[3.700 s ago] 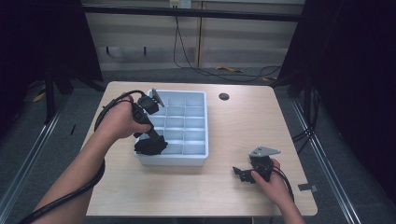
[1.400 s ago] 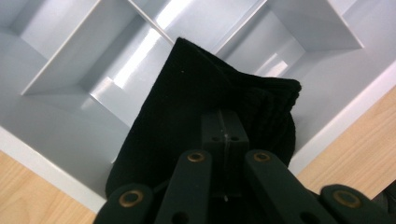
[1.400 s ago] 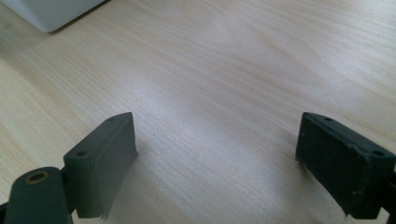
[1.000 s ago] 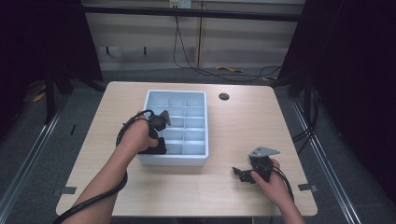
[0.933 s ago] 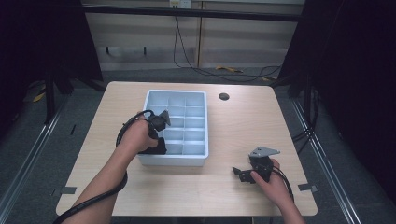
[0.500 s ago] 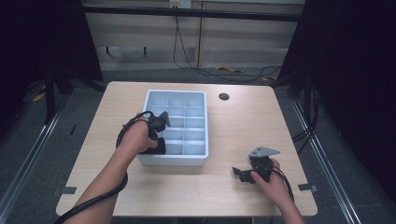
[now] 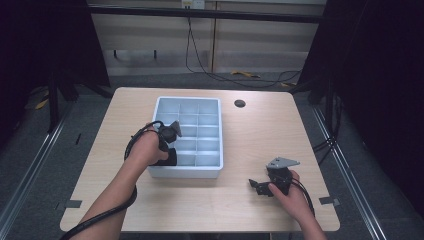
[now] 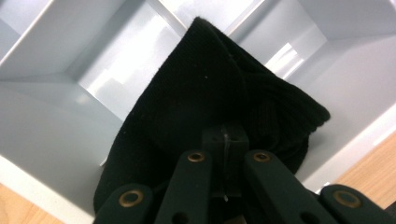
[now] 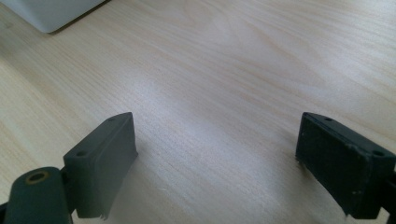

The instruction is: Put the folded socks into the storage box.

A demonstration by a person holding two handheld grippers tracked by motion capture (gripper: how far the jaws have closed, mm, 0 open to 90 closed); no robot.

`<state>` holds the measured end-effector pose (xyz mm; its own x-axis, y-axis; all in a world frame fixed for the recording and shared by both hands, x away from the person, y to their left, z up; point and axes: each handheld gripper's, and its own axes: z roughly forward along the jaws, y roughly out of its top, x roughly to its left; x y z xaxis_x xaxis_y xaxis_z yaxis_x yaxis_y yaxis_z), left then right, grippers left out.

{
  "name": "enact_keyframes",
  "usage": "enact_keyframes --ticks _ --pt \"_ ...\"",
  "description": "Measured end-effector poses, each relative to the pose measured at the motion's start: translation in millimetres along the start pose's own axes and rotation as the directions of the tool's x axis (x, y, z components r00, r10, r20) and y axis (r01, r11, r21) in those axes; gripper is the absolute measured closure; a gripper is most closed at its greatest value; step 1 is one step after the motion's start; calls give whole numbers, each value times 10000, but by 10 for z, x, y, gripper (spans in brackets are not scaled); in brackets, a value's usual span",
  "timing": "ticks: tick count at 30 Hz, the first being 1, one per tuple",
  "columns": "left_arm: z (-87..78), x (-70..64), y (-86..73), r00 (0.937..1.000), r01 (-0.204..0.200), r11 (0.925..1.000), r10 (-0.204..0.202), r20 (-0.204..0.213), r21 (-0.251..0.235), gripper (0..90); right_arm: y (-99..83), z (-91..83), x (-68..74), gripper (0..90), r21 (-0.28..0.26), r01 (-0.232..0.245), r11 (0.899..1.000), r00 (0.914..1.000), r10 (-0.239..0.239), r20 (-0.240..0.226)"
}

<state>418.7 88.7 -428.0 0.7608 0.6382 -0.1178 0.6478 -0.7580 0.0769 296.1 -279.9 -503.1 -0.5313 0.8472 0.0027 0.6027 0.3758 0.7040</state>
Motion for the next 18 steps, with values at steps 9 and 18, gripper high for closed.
enact_keyframes --ticks 9,18 --pt "46 44 -22 9997 108 9999 -106 235 -99 900 2 2 -1 115 -3 16 10000 10000 -16 7" --pt "54 68 -33 9988 261 9996 -255 425 -128 900 2 2 1 115 -5 50 10000 10000 -50 12"
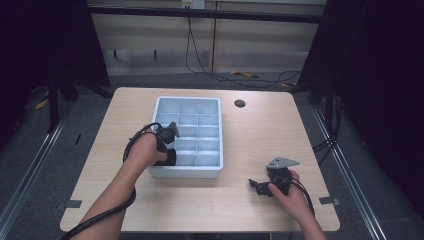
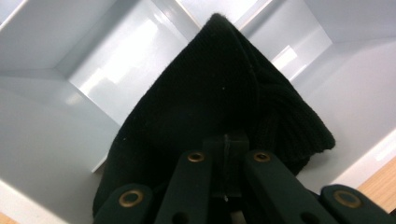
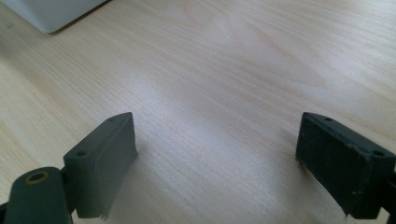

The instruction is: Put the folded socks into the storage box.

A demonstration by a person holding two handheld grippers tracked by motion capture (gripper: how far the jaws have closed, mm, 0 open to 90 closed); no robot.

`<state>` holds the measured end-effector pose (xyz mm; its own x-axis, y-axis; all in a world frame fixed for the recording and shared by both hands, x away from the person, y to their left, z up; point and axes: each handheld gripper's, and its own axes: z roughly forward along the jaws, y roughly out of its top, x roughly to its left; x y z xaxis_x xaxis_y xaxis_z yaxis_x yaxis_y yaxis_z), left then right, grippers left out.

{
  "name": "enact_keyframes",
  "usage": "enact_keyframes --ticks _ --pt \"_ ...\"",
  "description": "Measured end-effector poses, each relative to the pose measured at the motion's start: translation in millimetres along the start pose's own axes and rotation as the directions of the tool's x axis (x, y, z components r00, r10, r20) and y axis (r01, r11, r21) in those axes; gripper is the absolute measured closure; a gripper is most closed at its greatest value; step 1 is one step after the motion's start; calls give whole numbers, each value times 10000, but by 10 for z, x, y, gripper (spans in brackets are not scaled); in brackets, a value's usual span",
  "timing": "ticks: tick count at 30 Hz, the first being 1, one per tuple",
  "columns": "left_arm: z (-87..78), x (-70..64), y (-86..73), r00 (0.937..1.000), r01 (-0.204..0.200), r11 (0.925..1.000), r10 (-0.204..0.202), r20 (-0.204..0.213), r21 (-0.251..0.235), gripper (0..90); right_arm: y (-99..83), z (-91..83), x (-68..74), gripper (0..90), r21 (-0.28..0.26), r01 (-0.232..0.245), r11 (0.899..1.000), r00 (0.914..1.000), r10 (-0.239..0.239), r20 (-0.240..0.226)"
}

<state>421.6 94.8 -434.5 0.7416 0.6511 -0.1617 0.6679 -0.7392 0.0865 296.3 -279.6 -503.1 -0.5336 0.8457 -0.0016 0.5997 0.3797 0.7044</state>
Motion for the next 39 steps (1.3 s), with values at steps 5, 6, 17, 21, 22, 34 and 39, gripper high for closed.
enact_keyframes --ticks 5,6,17,21,22,34,39 --pt "9 1 9 10000 39 10000 -39 -46 34 900 0 -1 1 115 13 -17 10000 10000 17 3" --pt "11 2 8 10000 39 10000 -38 -43 29 900 0 0 0 115 5 -7 10000 10000 7 -3" --pt "100 16 -21 9998 201 9998 -201 -24 -36 900 -1 -2 0 115 24 6 10000 10000 -6 1" --pt "150 21 -12 9997 228 9997 -227 -43 115 900 0 -1 -1 115 14 20 10000 10000 -20 -8" --pt "153 25 -13 9998 204 9997 -204 -23 112 900 0 -1 -1 115 12 23 10000 10000 -23 -13" --pt "186 40 -43 9998 215 9998 -214 43 -38 900 0 0 -2 116 9 34 10000 10000 -34 -15" --pt "140 53 -62 9998 91 9999 -89 151 -140 900 2 1 -2 115 10 40 10000 10000 -40 -25"
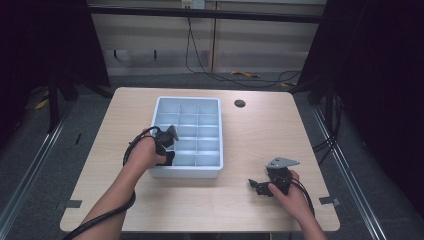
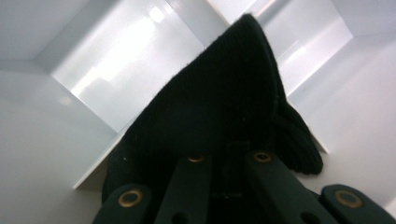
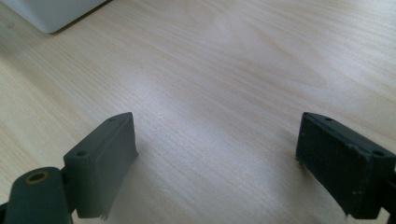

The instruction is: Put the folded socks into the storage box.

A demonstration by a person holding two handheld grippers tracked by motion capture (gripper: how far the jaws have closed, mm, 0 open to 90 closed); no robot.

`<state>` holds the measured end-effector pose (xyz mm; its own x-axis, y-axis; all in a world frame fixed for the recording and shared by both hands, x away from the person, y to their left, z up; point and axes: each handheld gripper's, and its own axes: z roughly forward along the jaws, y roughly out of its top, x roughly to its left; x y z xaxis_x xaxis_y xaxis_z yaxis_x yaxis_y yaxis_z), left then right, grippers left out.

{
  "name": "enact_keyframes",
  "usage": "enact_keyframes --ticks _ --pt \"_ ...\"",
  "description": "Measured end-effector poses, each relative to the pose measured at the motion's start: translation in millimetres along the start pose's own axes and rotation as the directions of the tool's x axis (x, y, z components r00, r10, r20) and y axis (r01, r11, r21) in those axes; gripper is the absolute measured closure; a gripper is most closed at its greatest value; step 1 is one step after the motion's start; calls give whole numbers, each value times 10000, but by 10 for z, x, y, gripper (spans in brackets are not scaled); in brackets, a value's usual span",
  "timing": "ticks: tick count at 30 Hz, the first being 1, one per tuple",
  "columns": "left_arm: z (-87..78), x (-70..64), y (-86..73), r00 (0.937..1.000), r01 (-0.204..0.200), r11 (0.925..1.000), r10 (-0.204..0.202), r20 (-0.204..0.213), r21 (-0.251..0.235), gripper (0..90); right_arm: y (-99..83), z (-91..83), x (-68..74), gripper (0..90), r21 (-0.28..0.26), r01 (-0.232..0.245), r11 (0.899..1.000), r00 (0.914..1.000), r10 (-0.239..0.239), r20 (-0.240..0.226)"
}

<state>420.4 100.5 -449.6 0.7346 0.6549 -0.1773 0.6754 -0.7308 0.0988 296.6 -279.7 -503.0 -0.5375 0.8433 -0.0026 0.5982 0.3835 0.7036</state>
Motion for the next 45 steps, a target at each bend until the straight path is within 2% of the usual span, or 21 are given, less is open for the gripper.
enact_keyframes --ticks 5,7,10,15,18,22,28,37,45 --pt "-63 7 -4 9999 96 10000 -96 140 4 900 2 1 1 115 16 -2 10000 10000 2 -10" --pt "-160 3 3 9997 125 9998 -128 186 157 895 2 2 2 115 3 -12 10000 10000 12 -5" --pt "-220 -3 2 9994 197 9997 -200 284 122 865 3 2 1 115 0 -6 10000 10000 6 -6" --pt "-379 -19 -4 9997 223 9997 -223 109 22 823 2 3 0 115 -19 16 10000 10000 -16 -4" --pt "-489 -23 -7 9996 280 9996 -280 -65 -7 836 2 3 0 115 -20 17 10000 10000 -17 -3" --pt "-551 -23 3 9994 354 9993 -354 -17 -85 874 3 3 0 115 -16 9 10000 10000 -9 -4" --pt "-596 -36 47 9996 291 9995 -291 33 -101 900 2 3 0 115 -18 13 10000 10000 -13 -5" --pt "-641 -70 199 9992 274 9995 -278 -294 -164 900 2 3 -1 115 -18 16 10000 10000 -16 -7" --pt "-473 -69 277 9990 299 9996 -299 -329 3 900 2 3 -1 115 -19 13 10000 10000 -13 -7"
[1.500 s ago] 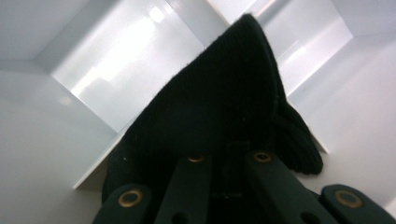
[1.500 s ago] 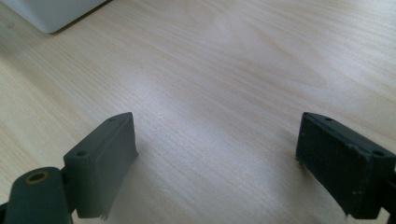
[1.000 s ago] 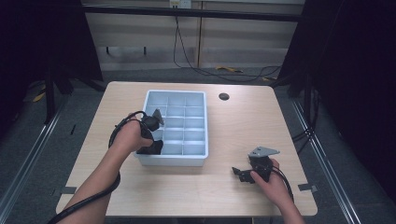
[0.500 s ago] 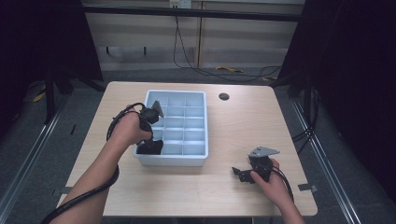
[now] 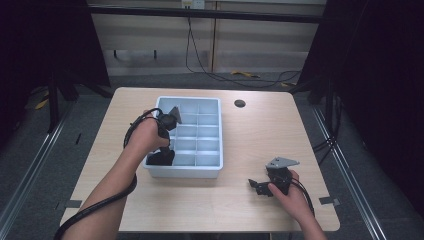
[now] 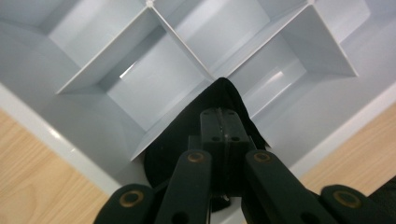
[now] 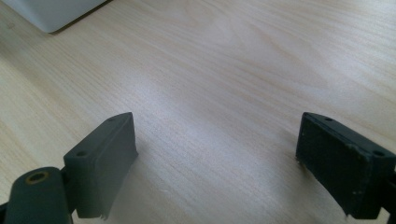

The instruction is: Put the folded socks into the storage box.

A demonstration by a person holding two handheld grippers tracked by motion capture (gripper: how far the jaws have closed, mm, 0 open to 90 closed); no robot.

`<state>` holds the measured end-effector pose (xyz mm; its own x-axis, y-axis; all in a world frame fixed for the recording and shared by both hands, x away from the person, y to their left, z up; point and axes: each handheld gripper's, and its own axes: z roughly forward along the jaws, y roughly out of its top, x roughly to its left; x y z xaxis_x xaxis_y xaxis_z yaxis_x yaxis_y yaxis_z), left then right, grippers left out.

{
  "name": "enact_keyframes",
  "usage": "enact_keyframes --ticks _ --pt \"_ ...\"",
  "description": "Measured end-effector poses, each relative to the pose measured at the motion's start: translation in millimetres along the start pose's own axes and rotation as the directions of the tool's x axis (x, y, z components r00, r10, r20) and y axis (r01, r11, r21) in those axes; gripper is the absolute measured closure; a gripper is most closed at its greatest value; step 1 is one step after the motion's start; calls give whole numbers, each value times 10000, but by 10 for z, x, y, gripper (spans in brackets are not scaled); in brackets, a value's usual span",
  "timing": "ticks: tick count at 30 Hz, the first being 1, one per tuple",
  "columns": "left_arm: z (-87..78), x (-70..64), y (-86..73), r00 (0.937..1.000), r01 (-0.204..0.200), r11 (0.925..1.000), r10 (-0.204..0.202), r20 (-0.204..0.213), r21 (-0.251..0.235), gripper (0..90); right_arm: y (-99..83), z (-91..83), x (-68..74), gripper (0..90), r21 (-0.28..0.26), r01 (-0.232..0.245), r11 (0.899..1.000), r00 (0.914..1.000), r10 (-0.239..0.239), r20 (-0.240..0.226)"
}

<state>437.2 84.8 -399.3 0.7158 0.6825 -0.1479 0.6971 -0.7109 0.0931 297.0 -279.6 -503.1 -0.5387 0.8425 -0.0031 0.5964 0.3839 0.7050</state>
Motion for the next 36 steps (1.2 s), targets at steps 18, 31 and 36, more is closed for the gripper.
enact_keyframes --ticks 18,31,36 --pt "160 -74 -4 10000 -26 9998 26 -35 208 900 0 0 2 115 -7 24 10000 10000 -24 -24" --pt "396 -10 -79 9988 253 9988 -270 405 426 900 0 1 11 115 16 -12 10000 10000 12 -29" --pt "327 -14 -121 9991 63 9999 -67 412 117 900 0 0 12 115 17 -8 10000 10000 8 -33"
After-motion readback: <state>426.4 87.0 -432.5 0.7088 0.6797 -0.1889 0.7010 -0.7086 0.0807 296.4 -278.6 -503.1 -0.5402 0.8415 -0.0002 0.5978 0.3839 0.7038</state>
